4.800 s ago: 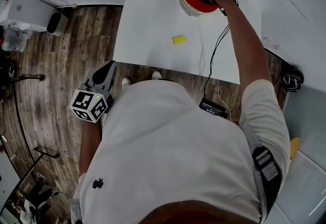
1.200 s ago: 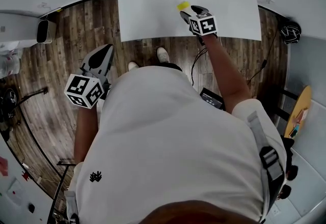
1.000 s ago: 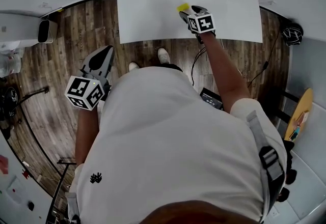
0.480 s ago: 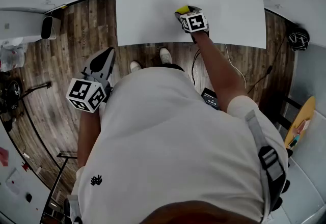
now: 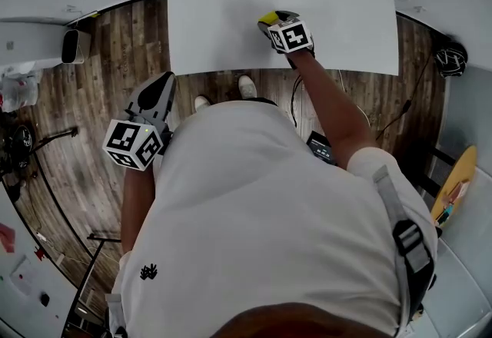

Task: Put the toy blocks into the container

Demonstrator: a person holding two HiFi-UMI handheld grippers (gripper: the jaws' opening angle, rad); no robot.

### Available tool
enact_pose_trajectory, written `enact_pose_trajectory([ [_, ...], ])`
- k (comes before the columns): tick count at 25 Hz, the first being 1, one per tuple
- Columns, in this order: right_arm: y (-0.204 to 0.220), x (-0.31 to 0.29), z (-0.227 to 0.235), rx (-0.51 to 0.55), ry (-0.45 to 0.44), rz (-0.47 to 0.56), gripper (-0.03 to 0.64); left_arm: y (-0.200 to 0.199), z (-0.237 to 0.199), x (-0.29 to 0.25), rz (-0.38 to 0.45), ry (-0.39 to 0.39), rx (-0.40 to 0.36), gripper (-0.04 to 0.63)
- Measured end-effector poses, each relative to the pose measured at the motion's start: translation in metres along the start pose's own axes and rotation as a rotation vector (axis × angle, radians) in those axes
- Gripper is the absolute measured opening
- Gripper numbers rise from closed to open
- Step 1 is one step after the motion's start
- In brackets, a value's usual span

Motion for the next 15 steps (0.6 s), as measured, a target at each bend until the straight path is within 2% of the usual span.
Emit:
enact_pose_trajectory([
  [5, -0.016, 0.026, 0.007, 0.044, -0.027, 0.012, 0.268, -0.003, 0.007, -0.014, 0.007, 0.016, -0.001, 0.006],
  [15, -0.078, 0.087, 0.038, 0.168, -0.044, 0.085, 0.267, -0.012, 0.016, -0.04, 0.017, 0.031, -0.001, 0.006],
])
Point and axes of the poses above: the fingertips, and each gripper's own axes: x backward along the fingers, z to its right, y out of its underside, the point moved 3 cm from there along x, backward along the fingers, and after that the axes turned 5 degrees about x, right-handed, at the moved point
